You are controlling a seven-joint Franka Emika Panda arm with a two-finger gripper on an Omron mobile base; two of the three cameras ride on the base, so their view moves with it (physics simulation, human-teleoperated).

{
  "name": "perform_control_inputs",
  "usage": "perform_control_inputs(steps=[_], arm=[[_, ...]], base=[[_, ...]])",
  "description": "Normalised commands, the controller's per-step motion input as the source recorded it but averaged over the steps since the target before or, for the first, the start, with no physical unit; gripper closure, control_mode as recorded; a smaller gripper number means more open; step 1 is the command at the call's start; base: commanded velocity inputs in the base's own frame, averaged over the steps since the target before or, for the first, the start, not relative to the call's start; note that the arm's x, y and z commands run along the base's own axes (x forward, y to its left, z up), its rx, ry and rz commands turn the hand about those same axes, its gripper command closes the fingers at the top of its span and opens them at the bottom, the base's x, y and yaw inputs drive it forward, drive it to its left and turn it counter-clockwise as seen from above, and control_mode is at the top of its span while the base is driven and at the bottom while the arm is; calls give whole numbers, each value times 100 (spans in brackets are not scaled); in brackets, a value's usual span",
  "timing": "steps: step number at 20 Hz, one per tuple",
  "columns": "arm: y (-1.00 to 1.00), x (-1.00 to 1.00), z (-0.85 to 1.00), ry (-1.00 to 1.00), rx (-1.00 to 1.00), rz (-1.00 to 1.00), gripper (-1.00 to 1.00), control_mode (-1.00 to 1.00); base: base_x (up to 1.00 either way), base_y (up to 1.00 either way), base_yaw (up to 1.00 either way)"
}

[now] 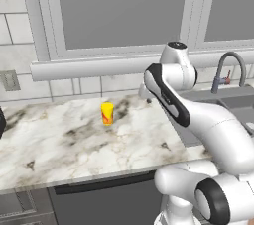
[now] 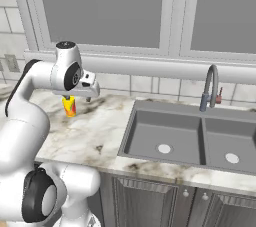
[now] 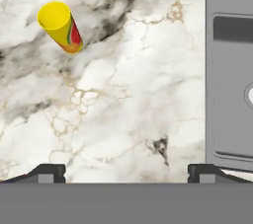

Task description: Place the cup in the left basin and the mug in the right basin of the sink.

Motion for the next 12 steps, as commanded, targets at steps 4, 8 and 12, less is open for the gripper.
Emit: perform_control_inputs(steps=[4,8,12], arm=[[25,31,-21,0,0,0,-100,-100],[19,41,-15,0,0,0,-100,-100],[17,35,-9,0,0,0,-100,-100]], base=[[0,0,0],[0,0,0],[0,0,0]])
